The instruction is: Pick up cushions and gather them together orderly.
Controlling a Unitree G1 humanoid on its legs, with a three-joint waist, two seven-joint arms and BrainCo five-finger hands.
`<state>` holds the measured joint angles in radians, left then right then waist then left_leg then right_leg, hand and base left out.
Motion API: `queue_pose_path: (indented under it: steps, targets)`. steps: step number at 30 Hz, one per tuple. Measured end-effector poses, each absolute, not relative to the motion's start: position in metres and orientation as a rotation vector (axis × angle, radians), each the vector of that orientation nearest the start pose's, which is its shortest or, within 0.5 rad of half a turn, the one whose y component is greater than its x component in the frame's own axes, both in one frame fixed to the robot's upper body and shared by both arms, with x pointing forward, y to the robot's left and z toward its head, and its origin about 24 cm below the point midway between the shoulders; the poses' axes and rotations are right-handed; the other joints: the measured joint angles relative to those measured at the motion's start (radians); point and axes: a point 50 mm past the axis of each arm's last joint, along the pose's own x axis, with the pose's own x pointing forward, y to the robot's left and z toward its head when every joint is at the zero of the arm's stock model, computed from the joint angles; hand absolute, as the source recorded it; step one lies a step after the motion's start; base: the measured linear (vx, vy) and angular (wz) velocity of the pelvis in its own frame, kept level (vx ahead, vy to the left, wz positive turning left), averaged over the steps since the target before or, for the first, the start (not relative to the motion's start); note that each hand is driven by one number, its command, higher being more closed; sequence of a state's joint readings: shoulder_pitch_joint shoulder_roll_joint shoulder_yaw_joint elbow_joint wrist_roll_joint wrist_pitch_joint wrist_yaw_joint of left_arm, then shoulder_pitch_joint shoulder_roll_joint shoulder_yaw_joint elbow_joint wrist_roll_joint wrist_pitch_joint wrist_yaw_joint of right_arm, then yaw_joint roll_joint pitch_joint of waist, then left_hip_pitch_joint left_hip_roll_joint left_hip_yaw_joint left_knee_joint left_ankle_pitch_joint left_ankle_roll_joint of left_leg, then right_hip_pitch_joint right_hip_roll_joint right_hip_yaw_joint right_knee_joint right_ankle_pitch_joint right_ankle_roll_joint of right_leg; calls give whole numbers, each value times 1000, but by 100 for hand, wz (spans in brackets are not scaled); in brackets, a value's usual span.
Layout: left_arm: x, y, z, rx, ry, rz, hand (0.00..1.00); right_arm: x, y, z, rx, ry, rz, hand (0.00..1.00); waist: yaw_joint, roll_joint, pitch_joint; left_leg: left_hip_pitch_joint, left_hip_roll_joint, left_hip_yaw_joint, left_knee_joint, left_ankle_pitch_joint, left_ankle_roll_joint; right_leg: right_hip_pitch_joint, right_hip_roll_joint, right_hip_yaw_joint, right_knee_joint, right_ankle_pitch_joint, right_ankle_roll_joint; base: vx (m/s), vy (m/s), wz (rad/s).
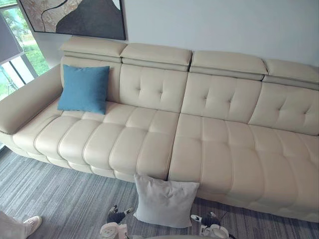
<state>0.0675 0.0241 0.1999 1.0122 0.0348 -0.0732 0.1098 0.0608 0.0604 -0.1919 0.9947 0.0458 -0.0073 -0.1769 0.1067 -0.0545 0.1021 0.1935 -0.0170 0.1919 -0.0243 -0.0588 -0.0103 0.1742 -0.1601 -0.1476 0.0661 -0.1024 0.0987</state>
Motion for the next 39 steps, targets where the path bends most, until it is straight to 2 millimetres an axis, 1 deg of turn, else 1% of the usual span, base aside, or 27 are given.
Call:
queue_pose_path:
  steps: [4,11,13,14,15,16,17,18,19,20,21,22,23,25,26,28,29,30,31,32,33,35,36,37,39]
  targets:
    - [108,195,-155,-21,1004,332,0,109,-163,-158,116,1060,-368,0,-1,0,-6,2,0,13,-34,8,0,-19,0,3,-3,0,0,9,9,-8]
    - [106,197,-155,-82,1003,407,0,110,-171,-157,176,1032,-474,0,-2,3,-6,-1,2,40,-43,6,-4,-23,3,7,-21,0,1,48,7,-6]
    - [106,197,-155,-97,1001,419,0,111,-175,-155,190,1016,-505,0,-2,8,-2,-6,4,43,-43,6,-4,-29,4,6,-20,0,1,35,-12,-3]
    - [106,196,-155,-107,998,425,0,116,-180,-152,189,986,-519,0,-3,15,7,-16,5,45,-37,4,-5,-38,4,6,-16,0,1,-6,-15,-7]
    - [111,196,-154,-113,986,426,0,124,-184,-148,180,948,-520,0,-6,22,32,-32,10,47,-13,-6,-5,-55,4,7,3,-1,1,-31,-16,-8]
    - [114,195,-153,-115,977,428,0,129,-187,-145,175,928,-522,0,-6,23,42,-51,15,48,13,-16,-6,-72,5,6,20,-2,0,-80,-21,-14]
    - [122,195,-150,-121,950,439,0,142,-192,-139,160,881,-527,0,-6,28,65,-114,30,54,93,-45,-6,-126,5,6,75,-12,-6,-120,-43,-15]
    - [135,197,-145,-122,909,439,0,152,-197,-133,141,839,-527,0,-7,29,87,-199,47,56,190,-80,-6,-197,4,3,143,-30,-13,-137,-56,-14]
    - [143,198,-142,-126,886,444,0,164,-200,-127,122,806,-515,0,-8,29,105,-262,61,57,262,-104,-5,-250,5,4,193,-46,-20,-173,-77,-8]
    - [150,198,-139,-131,867,450,0,171,-202,-124,108,785,-507,0,-9,29,118,-299,69,56,304,-115,-3,-284,5,5,224,-56,-22,-201,-74,-5]
    - [164,196,-133,-145,825,446,0,186,-205,-114,89,729,-496,0,-10,29,148,-369,84,54,378,-135,-4,-350,5,6,288,-76,-28,-254,-82,-3]
    - [174,196,-128,-152,791,441,0,198,-207,-106,73,692,-484,0,-11,28,166,-438,98,50,438,-148,-4,-419,5,8,347,-89,-38,-227,-58,-3]
    - [180,195,-124,-158,772,437,0,203,-207,-103,65,676,-478,0,-11,26,167,-472,104,48,461,-153,-6,-454,6,10,371,-96,-39,-230,-59,-3]
    - [206,190,-109,-167,689,421,0,225,-206,-88,54,602,-470,0,-15,21,210,-566,123,44,546,-170,-8,-556,4,15,466,-123,-50,-220,-64,-3]
    - [211,190,-106,-172,672,417,0,230,-205,-85,55,589,-468,0,-16,21,214,-589,127,44,562,-175,-9,-579,4,15,486,-130,-54,-203,-62,-3]
    - [233,188,-90,-165,593,403,0,247,-204,-72,63,536,-466,0,-22,15,244,-674,134,35,612,-178,-10,-668,1,16,551,-142,-61,-170,-61,3]
    - [239,188,-86,-165,571,400,0,251,-204,-69,64,525,-464,0,-23,15,254,-694,137,32,625,-178,-10,-688,1,15,563,-143,-63,-183,-70,5]
    - [254,189,-73,-178,513,395,0,261,-203,-62,76,497,-468,0,-25,12,269,-749,145,29,651,-179,-9,-742,3,14,588,-147,-65,-150,-55,2]
    - [263,189,-66,-176,483,390,0,268,-203,-55,82,473,-471,0,-26,11,284,-790,149,22,668,-178,-8,-781,3,10,604,-148,-66,-177,-64,6]
    - [276,189,-54,-174,440,388,0,279,-202,-45,84,438,-475,0,-32,12,303,-847,154,11,692,-176,-11,-831,3,4,625,-146,-72,-107,-38,9]
    - [281,189,-49,-177,420,389,0,283,-202,-42,85,426,-473,0,-34,10,309,-865,157,10,700,-176,-11,-849,3,3,633,-146,-74,-110,-37,8]
    - [307,191,-22,-185,329,381,0,311,-198,-12,114,331,-465,0,-41,3,357,-971,167,-2,748,-165,-11,-949,4,-1,681,-139,-92,-80,-28,4]
    - [316,191,-11,-188,294,379,0,320,-197,-3,122,302,-469,0,-46,3,373,-1009,168,-8,766,-165,-10,-985,3,-3,698,-138,-92,-50,-19,4]
    - [320,191,-6,-190,280,379,0,323,-196,2,126,287,-469,0,-47,2,376,-1027,169,-10,774,-165,-10,-1002,3,-3,703,-138,-92,-56,-14,0]
    - [344,186,28,-204,173,354,0,349,-189,38,161,187,-455,0,-49,-2,414,-1125,175,-16,826,-162,-5,-1099,1,0,759,-141,-96,-48,-11,1]
